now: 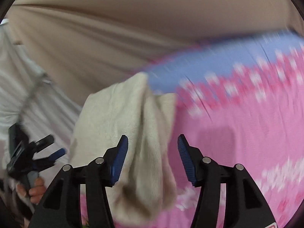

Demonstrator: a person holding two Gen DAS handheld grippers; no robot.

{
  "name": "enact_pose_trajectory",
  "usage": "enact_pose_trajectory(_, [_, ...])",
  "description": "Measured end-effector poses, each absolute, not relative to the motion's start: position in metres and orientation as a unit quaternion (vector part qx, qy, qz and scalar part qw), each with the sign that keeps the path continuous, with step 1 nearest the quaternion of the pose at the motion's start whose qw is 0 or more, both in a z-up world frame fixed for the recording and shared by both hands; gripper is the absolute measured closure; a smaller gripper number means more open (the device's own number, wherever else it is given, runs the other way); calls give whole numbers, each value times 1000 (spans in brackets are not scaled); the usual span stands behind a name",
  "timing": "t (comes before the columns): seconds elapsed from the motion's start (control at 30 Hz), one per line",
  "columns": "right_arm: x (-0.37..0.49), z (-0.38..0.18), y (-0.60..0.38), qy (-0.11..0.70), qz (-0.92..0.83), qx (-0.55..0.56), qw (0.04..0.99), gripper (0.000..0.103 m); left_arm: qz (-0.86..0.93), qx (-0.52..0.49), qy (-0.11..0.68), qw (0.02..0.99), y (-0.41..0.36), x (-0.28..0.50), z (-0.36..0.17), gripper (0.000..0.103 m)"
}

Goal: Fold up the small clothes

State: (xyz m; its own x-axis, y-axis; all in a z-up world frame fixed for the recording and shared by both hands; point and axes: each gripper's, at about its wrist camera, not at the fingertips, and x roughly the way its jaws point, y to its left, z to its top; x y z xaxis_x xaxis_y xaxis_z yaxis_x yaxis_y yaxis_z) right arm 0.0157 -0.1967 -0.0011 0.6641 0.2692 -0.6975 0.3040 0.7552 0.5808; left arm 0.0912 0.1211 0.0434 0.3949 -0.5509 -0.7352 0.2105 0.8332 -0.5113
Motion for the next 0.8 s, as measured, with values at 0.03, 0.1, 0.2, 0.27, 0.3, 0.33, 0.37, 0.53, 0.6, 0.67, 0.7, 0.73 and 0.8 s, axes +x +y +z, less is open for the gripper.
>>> enact_pose_trajectory(0.03, [9,-13,-191,418,-11,365,832,54,-208,-173,516,813,133,93,16,20])
enact_pose_trajectory(0.1, [-5,-17,-177,424,-9,357,832,54,-177,-179,539,804,151,89,-14,24])
enact_pose_trajectory(0.2, [-6,-9,-155,429,-2,331,840,53,-185,-200,550,790,168,80,-29,23])
enact_pose_trajectory(0.27, [4,-9,-145,430,-1,322,843,43,-191,-191,551,789,165,78,-31,23])
enact_pose_trajectory(0.3, [8,-11,-141,433,-5,319,843,38,-192,-185,553,790,162,78,-32,23])
enact_pose_trajectory(0.33, [15,-17,-138,438,-8,316,841,38,-196,-180,555,788,157,79,-33,22])
enact_pose_trajectory(0.37, [21,-23,-136,445,-12,313,839,38,-199,-177,558,786,154,80,-36,21])
enact_pose_trajectory(0.53, [39,-73,-133,499,-18,326,803,44,-194,-141,579,779,136,81,-66,19])
enact_pose_trajectory(0.6, [36,-82,-130,504,-10,337,795,59,-195,-126,588,775,130,83,-78,23])
enact_pose_trajectory(0.67, [31,-77,-127,506,-2,339,793,70,-201,-115,594,770,127,83,-83,28])
enact_pose_trajectory(0.7, [28,-74,-127,506,2,345,790,76,-202,-112,594,770,127,83,-84,29])
enact_pose_trajectory(0.73, [23,-70,-127,507,9,350,787,77,-207,-107,595,769,127,83,-82,30])
enact_pose_trajectory(0.8, [11,-66,-123,509,14,356,784,79,-208,-92,595,771,127,83,-78,30])
